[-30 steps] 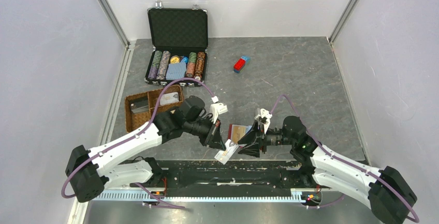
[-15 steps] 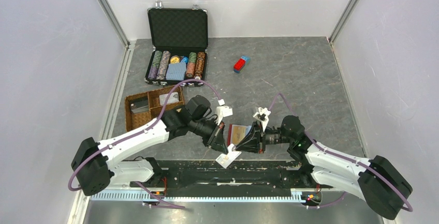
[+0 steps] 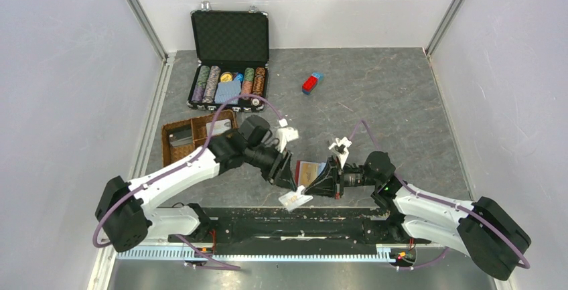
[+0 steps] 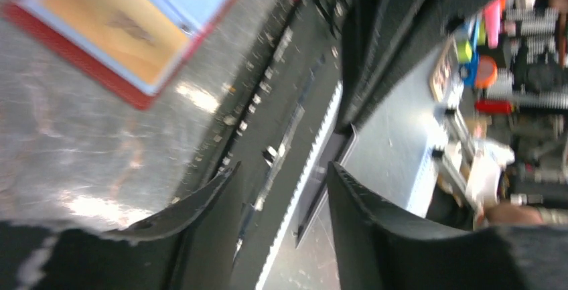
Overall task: Take the credit cards out of the card holder
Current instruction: Place the credit card in the storage box.
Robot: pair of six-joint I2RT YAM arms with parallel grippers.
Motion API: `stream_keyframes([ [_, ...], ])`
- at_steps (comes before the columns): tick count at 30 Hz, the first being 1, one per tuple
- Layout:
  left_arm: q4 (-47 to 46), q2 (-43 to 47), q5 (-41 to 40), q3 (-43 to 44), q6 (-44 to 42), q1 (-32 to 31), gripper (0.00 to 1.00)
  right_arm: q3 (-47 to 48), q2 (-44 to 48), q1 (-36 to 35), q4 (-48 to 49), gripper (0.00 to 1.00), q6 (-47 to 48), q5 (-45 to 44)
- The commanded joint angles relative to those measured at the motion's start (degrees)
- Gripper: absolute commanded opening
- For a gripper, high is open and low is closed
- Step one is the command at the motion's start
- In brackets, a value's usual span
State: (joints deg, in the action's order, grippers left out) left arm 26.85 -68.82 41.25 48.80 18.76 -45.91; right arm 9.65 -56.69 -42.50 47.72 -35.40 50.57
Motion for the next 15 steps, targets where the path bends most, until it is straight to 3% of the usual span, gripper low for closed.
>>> stream_keyframes([
  [1,-4.6,6.0,-3.7,0.6,4.7,10.9,0.59,3.6,0.7,0.0,-2.0,0.00,-1.7,-4.3],
  [6,-6.5,10.8,-5.6,-0.2,9.5,19.5,0.63,5.3,0.8,1.7,-3.8,0.00,-6.1,-14.1],
  [15,-13.0,15.3,-5.6,-2.1,12.6,20.7,0.68,5.5,2.7,3.0,1.2,0.00,-16.8,-28.4],
])
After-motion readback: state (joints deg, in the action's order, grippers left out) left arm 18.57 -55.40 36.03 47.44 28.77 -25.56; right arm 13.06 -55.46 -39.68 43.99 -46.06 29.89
